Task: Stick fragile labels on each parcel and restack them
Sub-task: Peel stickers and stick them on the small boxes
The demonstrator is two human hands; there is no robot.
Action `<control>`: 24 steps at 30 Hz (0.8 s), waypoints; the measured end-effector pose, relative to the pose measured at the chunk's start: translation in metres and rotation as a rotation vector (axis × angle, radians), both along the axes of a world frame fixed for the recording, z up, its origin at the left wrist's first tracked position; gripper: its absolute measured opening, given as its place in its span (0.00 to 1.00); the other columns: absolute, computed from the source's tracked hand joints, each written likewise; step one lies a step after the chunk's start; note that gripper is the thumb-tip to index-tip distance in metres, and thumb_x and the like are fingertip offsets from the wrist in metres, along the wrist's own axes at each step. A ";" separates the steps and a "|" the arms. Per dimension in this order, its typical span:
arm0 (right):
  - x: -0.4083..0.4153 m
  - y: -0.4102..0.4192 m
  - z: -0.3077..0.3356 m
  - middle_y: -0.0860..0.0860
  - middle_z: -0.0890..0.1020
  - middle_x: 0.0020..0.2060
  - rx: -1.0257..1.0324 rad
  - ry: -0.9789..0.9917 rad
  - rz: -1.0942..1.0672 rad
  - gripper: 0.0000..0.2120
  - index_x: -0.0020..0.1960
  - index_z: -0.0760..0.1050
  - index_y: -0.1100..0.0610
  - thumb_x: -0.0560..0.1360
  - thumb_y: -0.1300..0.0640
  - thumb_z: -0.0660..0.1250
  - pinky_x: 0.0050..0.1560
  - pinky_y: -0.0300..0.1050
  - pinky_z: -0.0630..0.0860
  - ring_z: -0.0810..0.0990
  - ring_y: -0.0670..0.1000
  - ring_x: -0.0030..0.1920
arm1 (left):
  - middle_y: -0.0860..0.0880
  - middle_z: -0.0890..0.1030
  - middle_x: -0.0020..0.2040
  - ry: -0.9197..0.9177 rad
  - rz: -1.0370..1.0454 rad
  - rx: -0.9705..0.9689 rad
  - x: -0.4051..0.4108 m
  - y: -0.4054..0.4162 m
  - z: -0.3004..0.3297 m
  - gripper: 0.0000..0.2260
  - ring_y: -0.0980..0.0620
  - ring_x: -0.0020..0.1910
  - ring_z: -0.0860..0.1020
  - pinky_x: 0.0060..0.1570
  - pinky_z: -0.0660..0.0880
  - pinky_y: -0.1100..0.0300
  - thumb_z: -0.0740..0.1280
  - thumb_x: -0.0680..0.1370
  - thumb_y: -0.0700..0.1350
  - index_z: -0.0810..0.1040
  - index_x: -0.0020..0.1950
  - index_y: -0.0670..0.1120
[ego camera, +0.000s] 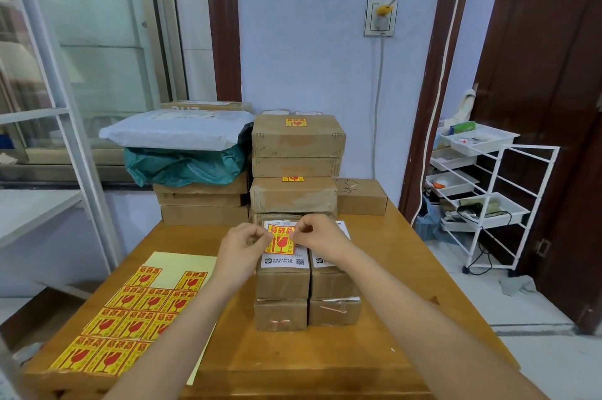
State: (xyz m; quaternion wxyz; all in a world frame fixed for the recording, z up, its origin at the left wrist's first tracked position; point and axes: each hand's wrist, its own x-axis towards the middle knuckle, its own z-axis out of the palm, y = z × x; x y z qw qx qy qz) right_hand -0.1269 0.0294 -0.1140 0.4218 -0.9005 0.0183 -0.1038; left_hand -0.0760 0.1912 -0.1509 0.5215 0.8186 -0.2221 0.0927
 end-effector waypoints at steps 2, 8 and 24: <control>0.000 0.000 -0.001 0.51 0.76 0.35 -0.002 0.004 0.004 0.09 0.38 0.73 0.59 0.76 0.59 0.67 0.36 0.39 0.68 0.71 0.45 0.33 | 0.55 0.79 0.45 0.008 -0.008 -0.001 0.000 0.001 -0.002 0.07 0.53 0.52 0.75 0.52 0.73 0.53 0.68 0.77 0.46 0.79 0.39 0.52; 0.000 0.001 -0.003 0.49 0.74 0.33 -0.005 0.001 0.009 0.08 0.40 0.74 0.60 0.77 0.59 0.66 0.34 0.36 0.65 0.69 0.44 0.32 | 0.56 0.78 0.45 0.024 -0.016 -0.018 -0.001 0.000 -0.004 0.06 0.54 0.52 0.76 0.51 0.75 0.55 0.67 0.77 0.45 0.79 0.40 0.50; 0.005 0.001 -0.014 0.47 0.74 0.35 -0.076 -0.047 -0.011 0.05 0.42 0.75 0.60 0.76 0.60 0.66 0.37 0.34 0.68 0.72 0.44 0.37 | 0.51 0.78 0.45 0.022 -0.033 -0.052 0.000 0.000 -0.012 0.05 0.51 0.50 0.77 0.53 0.76 0.45 0.70 0.76 0.42 0.80 0.41 0.41</control>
